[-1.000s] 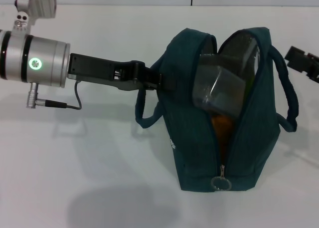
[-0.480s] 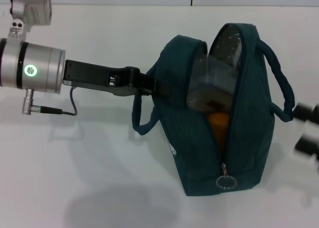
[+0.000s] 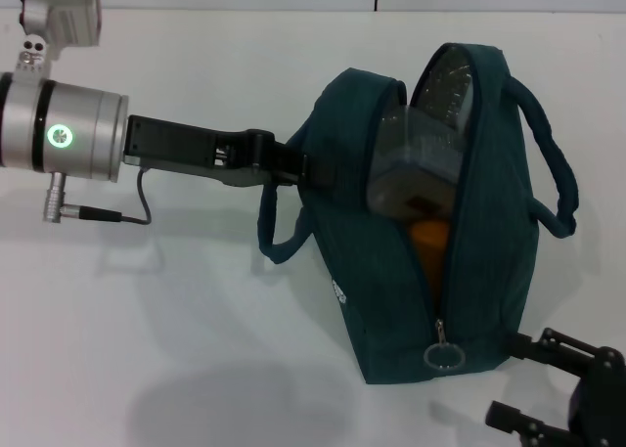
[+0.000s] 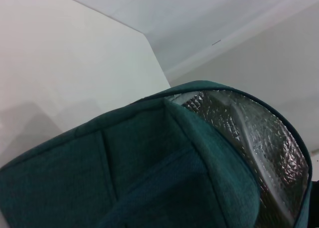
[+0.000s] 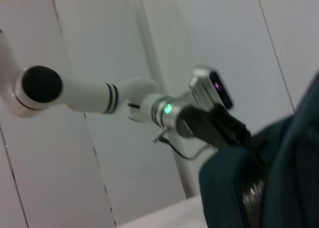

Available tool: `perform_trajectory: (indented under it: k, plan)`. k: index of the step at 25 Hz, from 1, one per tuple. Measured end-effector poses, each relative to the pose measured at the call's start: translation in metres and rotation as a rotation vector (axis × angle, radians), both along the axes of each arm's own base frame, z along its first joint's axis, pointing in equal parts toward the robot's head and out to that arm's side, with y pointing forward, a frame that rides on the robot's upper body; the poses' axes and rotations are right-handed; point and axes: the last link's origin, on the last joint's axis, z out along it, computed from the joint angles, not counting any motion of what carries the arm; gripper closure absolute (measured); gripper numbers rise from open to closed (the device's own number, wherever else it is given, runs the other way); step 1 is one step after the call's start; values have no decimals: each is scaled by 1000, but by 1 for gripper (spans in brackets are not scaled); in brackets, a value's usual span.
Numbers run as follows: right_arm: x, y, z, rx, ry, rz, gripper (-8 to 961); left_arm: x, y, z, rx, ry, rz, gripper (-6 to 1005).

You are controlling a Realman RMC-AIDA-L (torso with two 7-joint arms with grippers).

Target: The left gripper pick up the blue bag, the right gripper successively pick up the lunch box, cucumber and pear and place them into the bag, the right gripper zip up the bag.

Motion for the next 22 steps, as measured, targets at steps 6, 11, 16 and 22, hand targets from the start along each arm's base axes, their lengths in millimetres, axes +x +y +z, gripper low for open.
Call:
perform_trajectory:
  k: [6, 11, 16, 22]
  plan:
    - [-4, 16, -19, -67, -74, -6, 239, 1, 0, -1, -2, 4, -7, 959]
    - [-12, 29, -26, -108, -91, 0, 248, 1, 0, -1, -2, 4, -7, 959]
    - [-16, 32, -28, -120, -97, 22, 257, 1, 0, -1, -1, 4, -8, 960]
    - [-18, 30, -29, -133, -97, 43, 268, 0, -1, -2, 0, 3, -9, 960]
